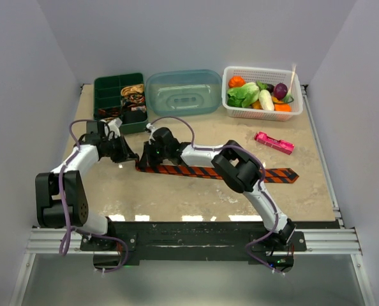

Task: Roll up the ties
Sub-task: Roll the tie at the center of the board.

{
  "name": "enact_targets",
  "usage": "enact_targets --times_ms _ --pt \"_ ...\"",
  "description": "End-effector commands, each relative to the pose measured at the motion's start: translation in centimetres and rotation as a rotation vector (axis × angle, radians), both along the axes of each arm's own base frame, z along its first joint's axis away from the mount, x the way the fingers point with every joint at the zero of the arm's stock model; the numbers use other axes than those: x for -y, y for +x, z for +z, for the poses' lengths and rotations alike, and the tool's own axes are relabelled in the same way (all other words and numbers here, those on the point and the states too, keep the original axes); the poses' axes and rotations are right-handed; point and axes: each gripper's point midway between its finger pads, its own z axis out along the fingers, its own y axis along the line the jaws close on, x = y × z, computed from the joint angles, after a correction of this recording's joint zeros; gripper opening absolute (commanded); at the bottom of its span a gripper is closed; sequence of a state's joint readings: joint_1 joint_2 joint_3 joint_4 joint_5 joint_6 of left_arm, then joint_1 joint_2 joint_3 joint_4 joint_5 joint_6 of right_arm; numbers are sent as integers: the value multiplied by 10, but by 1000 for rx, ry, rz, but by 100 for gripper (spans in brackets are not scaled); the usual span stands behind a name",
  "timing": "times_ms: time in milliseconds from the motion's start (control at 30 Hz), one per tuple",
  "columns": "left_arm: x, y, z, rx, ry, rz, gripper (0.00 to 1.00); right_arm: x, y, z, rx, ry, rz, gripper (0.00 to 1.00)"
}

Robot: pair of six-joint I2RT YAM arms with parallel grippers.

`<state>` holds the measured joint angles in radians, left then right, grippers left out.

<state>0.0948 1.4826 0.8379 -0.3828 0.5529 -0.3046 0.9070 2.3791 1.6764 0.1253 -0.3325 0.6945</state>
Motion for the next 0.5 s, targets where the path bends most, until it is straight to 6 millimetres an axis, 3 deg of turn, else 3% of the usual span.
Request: enact_targets --times_ms 0,467 --pt "8 11 27 96 -26 -13 0 1 -6 18 -60 76 -15 0" --pt "18 -7 28 91 -7 -25 0 -3 -2 2 -154 87 -24 0"
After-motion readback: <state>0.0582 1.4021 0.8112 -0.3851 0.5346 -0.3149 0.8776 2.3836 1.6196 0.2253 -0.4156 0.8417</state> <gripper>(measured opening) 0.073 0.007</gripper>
